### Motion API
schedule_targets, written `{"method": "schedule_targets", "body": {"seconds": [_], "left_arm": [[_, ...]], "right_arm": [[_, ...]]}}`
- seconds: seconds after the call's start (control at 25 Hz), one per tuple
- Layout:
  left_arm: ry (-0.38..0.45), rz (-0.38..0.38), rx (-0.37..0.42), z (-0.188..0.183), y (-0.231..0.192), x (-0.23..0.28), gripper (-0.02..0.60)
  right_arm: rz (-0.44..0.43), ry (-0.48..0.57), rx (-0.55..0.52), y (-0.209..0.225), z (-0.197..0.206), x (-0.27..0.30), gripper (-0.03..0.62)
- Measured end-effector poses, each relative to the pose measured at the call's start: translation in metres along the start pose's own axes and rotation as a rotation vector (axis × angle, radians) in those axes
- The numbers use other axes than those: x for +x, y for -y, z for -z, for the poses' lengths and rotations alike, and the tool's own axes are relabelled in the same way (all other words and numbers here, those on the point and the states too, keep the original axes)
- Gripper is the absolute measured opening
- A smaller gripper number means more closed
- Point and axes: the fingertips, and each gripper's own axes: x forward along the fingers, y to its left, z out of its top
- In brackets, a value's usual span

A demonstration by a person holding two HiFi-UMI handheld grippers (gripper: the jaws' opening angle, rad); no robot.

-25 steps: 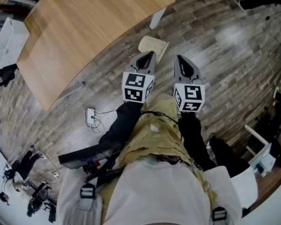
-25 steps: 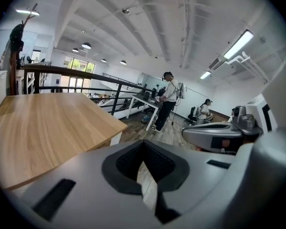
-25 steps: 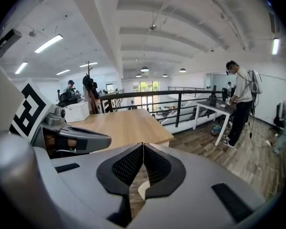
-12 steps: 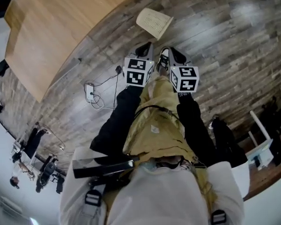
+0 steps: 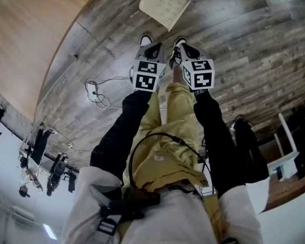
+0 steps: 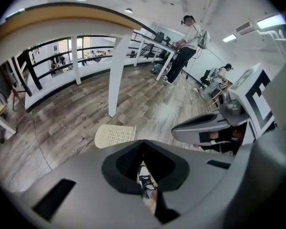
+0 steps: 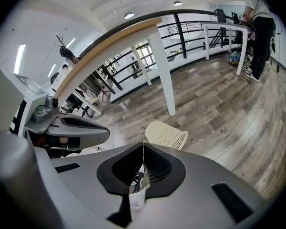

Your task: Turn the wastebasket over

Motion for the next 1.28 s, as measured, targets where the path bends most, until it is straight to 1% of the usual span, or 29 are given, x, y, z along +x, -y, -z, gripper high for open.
{"method": "schedule_targets", "body": {"seconds": [0.24, 0.32, 0.44, 0.56, 0.64, 0.76, 0.96, 1.12, 1.28], "left_arm": [[-0.088, 0.057, 0.14, 0.017, -0.004, 0.068, 0.002], [-0.101, 0.073, 0.167, 0.017, -0.005, 0.087, 0.002], [-0.129, 0.094, 0.184, 0.017, -0.012, 0.111, 0.002], [-0.159, 0.103, 0.238, 0.02, -0.019, 0.132, 0.002], [-0.172, 0.107, 0.261, 0.025, -0.022, 0.148, 0.002], [-0.179, 0.111, 0.262, 0.025, -0.025, 0.17, 0.002], [-0.205, 0.123, 0.216, 0.029, -0.032, 0.204, 0.002], [-0.226, 0.107, 0.222, 0.031, -0.04, 0.233, 0.002], [-0.239, 0.108, 0.24, 0.033, -0.036, 0.257, 0.003]], "right_arm": [[-0.028, -0.042, 0.007, 0.034, 0.026, 0.043, 0.021], [-0.031, -0.055, 0.008, 0.046, 0.031, 0.056, 0.021], [-0.035, -0.064, 0.01, 0.061, 0.033, 0.075, 0.021], [-0.035, -0.069, 0.01, 0.074, 0.032, 0.093, 0.021], [-0.034, -0.081, 0.006, 0.082, 0.034, 0.107, 0.021], [-0.028, -0.1, 0.012, 0.092, 0.039, 0.126, 0.021], [-0.011, -0.107, 0.05, 0.104, 0.042, 0.154, 0.021], [0.011, -0.112, 0.073, 0.122, 0.043, 0.173, 0.021], [0.024, -0.104, 0.092, 0.145, 0.044, 0.19, 0.021]]}}
